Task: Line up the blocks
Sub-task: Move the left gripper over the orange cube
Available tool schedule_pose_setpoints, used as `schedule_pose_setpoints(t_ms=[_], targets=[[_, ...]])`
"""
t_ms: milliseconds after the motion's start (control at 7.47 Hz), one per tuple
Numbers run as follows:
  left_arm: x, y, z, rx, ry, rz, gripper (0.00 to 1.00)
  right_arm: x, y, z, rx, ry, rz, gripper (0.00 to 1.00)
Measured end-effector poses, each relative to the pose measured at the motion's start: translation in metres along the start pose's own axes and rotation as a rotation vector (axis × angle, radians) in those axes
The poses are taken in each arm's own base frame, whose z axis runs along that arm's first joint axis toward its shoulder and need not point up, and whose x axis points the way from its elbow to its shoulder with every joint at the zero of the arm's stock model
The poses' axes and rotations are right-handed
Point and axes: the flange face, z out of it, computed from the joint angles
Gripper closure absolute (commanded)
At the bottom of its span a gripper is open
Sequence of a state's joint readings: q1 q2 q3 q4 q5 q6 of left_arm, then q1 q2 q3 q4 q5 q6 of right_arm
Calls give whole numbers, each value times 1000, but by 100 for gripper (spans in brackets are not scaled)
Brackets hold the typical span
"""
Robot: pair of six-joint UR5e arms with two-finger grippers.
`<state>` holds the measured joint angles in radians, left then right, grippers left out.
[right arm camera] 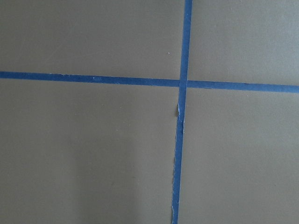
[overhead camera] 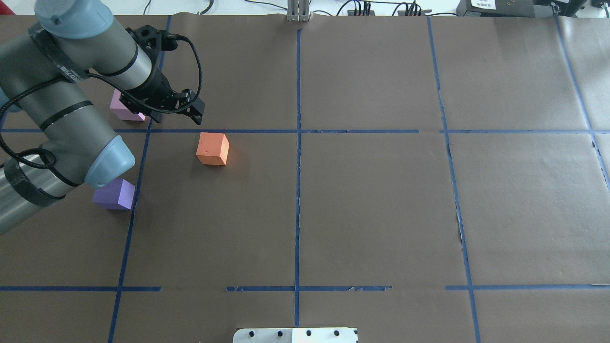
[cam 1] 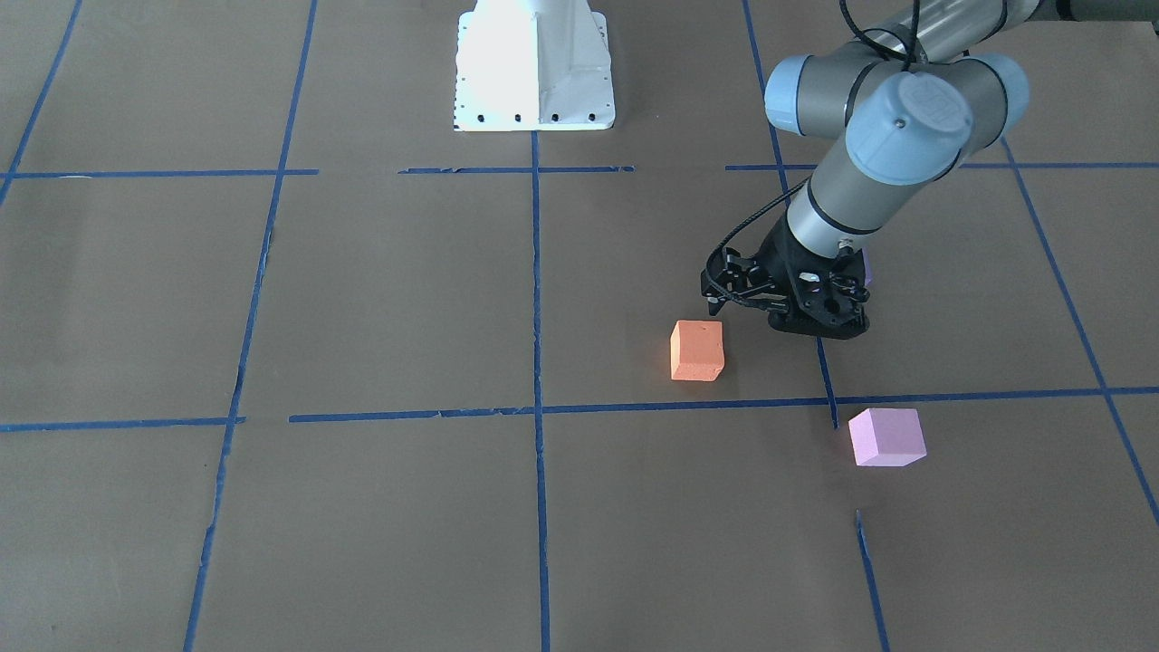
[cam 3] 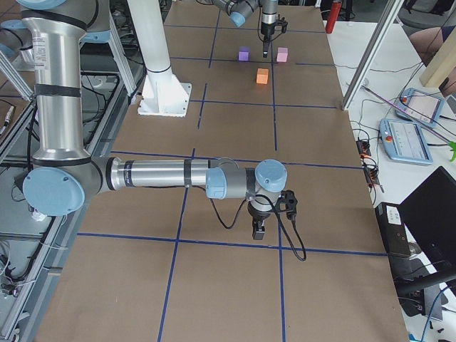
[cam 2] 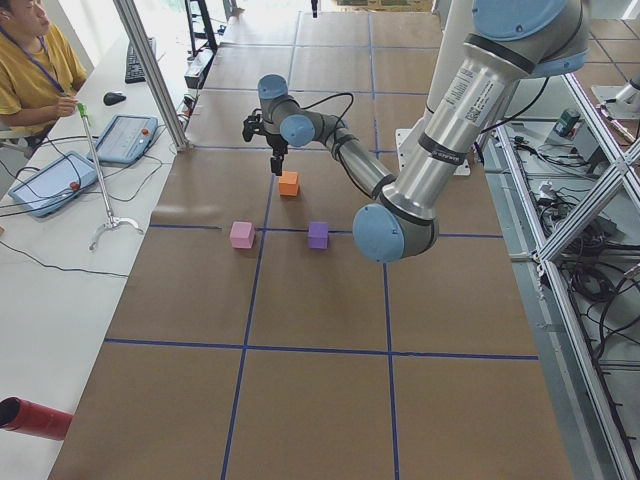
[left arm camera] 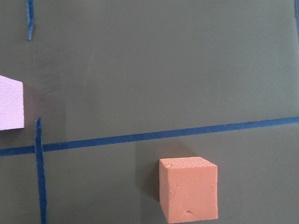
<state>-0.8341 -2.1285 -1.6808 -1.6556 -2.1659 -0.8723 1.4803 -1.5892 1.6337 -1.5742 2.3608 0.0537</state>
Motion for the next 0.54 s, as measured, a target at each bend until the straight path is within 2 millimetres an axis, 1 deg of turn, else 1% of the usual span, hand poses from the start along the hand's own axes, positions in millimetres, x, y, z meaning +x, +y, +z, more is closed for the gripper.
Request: schedule_pose_setpoints(t_ms=[134,402,536], targets=[[6,3,13,-6,-9,-3,0,0,0,0,0,0,0,0],[7,3,38,-2,-27,-40,0,0,0,0,0,0,0,0],[12,1,51,0,-27,-58,0,0,0,0,0,0,0,0]])
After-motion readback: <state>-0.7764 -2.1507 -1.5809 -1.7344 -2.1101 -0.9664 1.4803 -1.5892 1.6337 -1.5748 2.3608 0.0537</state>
